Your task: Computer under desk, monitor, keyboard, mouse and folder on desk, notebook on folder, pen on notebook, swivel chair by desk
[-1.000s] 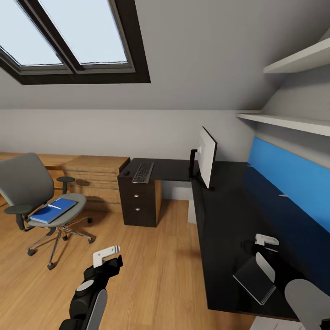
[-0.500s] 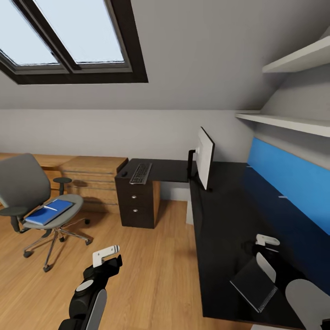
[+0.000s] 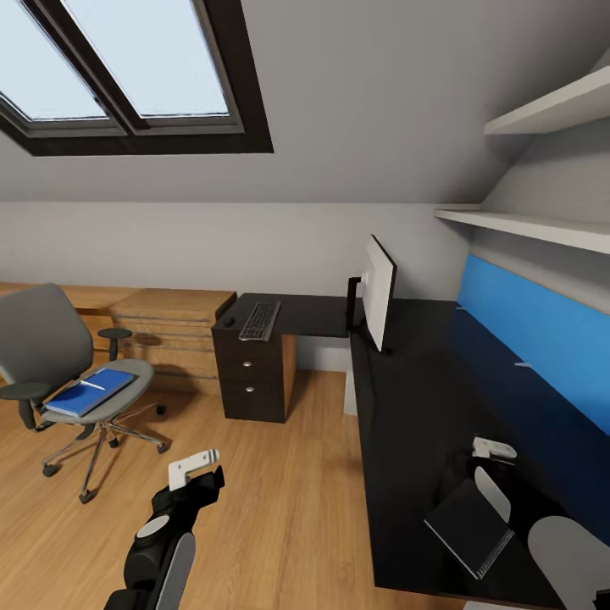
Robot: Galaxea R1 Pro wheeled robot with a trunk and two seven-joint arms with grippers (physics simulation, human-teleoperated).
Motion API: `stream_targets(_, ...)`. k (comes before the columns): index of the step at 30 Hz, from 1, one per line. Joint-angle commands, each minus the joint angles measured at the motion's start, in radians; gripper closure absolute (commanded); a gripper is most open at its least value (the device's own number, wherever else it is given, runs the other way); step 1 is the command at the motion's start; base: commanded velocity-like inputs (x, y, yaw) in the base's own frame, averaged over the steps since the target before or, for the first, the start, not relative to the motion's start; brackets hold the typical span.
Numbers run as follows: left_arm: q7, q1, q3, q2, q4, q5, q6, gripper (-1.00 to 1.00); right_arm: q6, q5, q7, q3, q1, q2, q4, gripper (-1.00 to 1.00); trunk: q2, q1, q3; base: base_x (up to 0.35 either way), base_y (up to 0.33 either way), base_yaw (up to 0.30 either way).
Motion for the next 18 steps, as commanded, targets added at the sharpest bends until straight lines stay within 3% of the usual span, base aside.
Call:
stream_targets(1, 0.01, 0.0, -0.001, 0.0, -0.003, 0.011, 0.003, -1.0, 0.008, -0.01, -0.008, 0.008, 0.0, -0.001, -0.002, -1.0, -0.001, 0.0, -0.001, 0.0, 0.0, 0.0)
stream_targets(5, 0.01, 0.001, -0.001, -0.001, -0.007, 0.011, 0.003, -1.0, 0.016, -0.01, -0.007, 0.008, 0.0, -0.002, -0.002, -1.0, -0.001, 0.0, -0.001, 0.0, 0.0, 0.0)
stream_targets(18, 0.011, 0.001, 0.002, -0.001, -0.023, 0.011, 0.003, -1.0, 0.02, -0.01, -0.007, 0.008, 0.0, -0.01, 0.0, -1.0, -0.092, 0.05, -0.042, 0.0, 0.0, 0.0)
